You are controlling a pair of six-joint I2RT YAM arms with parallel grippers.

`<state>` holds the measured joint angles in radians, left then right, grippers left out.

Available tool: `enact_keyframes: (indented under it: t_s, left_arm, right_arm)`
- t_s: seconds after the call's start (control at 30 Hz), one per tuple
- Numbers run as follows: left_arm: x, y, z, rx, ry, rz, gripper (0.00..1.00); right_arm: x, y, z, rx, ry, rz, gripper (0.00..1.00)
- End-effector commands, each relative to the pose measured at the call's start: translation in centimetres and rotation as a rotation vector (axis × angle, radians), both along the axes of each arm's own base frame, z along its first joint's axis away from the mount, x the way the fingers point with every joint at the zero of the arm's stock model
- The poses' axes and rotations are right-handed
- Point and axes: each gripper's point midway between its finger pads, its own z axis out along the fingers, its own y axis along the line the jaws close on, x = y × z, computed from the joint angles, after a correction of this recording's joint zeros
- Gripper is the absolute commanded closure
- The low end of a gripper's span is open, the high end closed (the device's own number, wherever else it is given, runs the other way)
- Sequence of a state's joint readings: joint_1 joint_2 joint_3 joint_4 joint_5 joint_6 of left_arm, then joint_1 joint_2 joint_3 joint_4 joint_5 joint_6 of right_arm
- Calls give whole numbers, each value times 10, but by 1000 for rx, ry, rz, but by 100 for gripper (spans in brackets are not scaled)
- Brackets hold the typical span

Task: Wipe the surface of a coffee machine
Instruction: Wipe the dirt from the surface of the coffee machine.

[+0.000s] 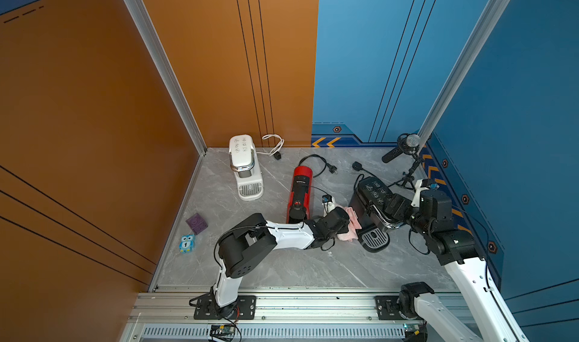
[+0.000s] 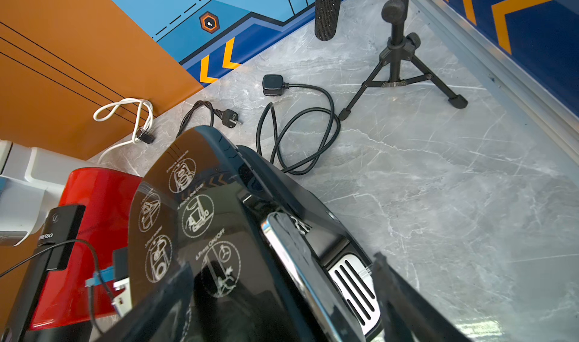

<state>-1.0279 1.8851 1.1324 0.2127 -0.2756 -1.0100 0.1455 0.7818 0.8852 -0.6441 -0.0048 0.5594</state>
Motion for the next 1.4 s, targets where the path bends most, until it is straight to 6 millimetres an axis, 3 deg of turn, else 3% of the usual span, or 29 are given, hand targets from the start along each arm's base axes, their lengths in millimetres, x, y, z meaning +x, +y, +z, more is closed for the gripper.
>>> enact_keyframes:
  t_s: [0.0, 0.1, 0.2, 0.43, 0.73, 0.83, 0.9, 1.0, 1.1, 1.27, 1.37]
  left_arm:
    - [13, 9, 98, -152, -139, -2, 100]
    - [21, 17, 140, -202, -205, 1, 100]
    - [24, 15, 144, -207, -210, -1, 100]
    - [30, 9, 61, -122, -77, 55, 100]
    - [0, -12, -28, -36, 59, 31, 100]
    - [-5, -11, -44, -11, 80, 28, 100]
    - [-6, -5, -39, -11, 71, 32, 100]
    - [-5, 3, -14, -35, 37, 24, 100]
    - [-5, 8, 19, -70, -7, -7, 100]
    - [-11, 15, 66, -113, -63, -51, 100]
    - [-15, 21, 91, -126, -89, -71, 100]
  right_arm:
    - [-11, 3, -12, 10, 83, 16, 10]
    - [-10, 4, -13, 14, 85, 18, 10]
    - [-11, 4, -13, 16, 85, 18, 10]
    - [-14, 0, -14, 1, 84, 6, 9]
    - [-17, -1, -23, 93, 120, -8, 4]
    - [-18, -1, -9, 198, 98, -20, 3]
    - [-19, -7, 8, 243, 63, -50, 3]
    - [-24, -30, 33, 220, 15, -142, 3]
    - [-27, -55, 39, 205, 25, -246, 5]
    - [-28, -94, 2, 311, 91, -457, 13]
    - [-30, -107, -39, 454, 145, -544, 22]
